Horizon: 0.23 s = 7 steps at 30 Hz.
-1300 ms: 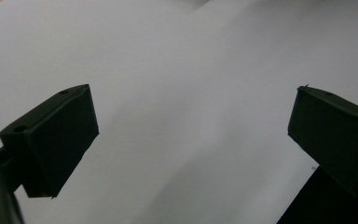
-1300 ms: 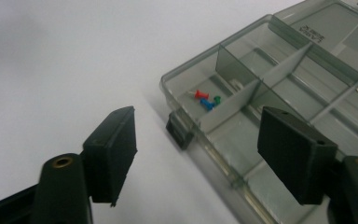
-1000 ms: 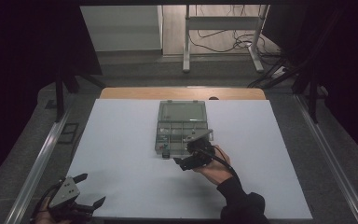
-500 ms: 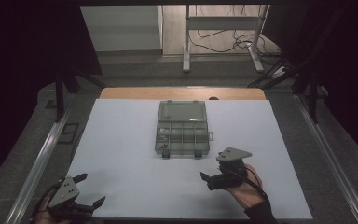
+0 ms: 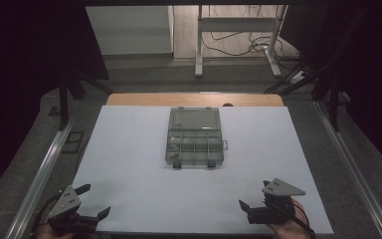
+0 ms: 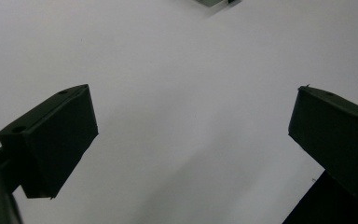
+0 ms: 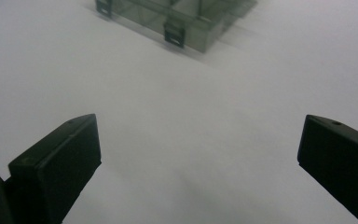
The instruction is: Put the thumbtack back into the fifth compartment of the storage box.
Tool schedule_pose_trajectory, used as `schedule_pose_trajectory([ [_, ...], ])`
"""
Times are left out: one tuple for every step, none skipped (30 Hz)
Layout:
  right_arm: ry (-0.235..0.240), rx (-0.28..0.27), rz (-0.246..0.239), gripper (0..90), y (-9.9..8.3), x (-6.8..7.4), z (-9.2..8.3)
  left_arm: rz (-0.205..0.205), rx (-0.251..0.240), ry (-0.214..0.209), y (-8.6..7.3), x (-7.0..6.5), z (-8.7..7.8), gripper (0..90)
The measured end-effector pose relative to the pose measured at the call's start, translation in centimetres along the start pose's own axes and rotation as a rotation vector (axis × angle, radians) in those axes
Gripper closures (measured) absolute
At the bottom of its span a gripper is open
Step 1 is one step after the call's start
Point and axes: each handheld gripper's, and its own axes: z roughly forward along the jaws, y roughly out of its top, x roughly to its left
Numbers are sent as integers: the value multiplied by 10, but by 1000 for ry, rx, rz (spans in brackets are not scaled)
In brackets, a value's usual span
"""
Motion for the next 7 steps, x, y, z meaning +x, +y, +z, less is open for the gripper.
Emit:
schedule_pose_trajectory([
  [-11,6,2,0,-4,-1,-2,-2,1,-1,0,0,0,16],
  [-26,8,8,0,-7,-3,-3,-5,0,-1,0,1,0,16],
  [-37,11,15,0,-10,-5,-5,-5,0,-1,0,1,0,16],
  [-43,16,25,0,-14,-6,-5,-6,-1,-1,0,1,0,16],
  [-47,20,33,0,-16,-8,-5,-4,-1,0,0,1,0,16],
  [-47,25,43,0,-18,-9,-5,-4,-2,-1,0,0,0,16],
  [-50,21,50,0,-18,-10,-5,-2,0,-1,0,0,0,16],
])
